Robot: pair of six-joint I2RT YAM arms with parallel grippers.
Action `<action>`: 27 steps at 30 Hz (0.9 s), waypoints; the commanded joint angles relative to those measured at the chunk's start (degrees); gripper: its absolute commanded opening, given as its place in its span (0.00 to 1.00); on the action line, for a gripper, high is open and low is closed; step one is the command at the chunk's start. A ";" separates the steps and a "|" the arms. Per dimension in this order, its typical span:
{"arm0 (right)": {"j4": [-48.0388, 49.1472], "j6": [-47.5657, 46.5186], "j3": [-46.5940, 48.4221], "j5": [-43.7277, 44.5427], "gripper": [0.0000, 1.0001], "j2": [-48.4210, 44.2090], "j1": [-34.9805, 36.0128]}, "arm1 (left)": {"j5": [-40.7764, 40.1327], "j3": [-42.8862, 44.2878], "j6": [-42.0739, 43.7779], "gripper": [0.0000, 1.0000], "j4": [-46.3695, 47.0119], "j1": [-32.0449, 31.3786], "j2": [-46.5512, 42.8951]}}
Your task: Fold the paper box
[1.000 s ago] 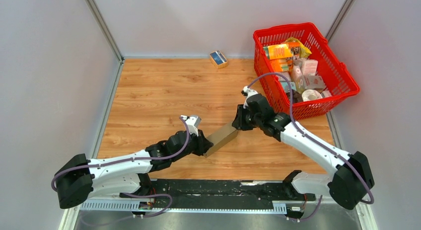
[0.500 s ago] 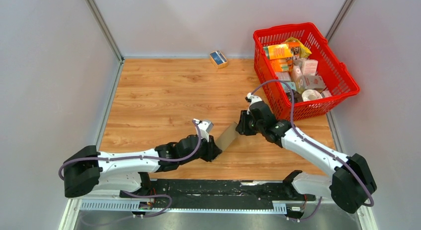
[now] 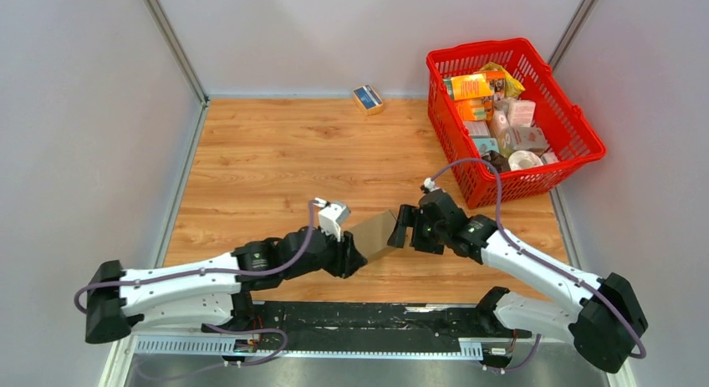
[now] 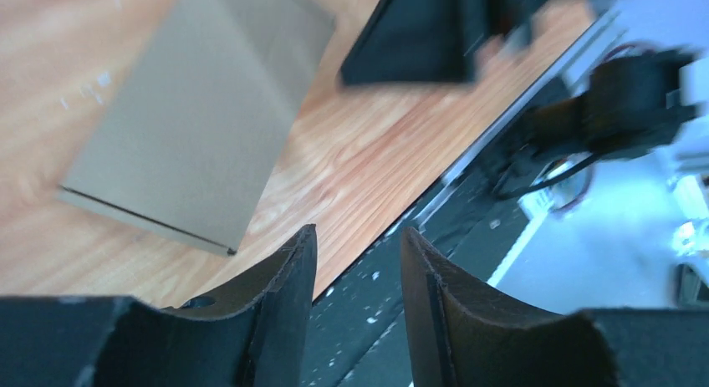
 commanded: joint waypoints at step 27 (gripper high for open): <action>23.74 2.32 35.33 -1.55 0.86 51.27 11.84 | -15.61 18.74 8.44 0.56 -39.44 1.55 -29.99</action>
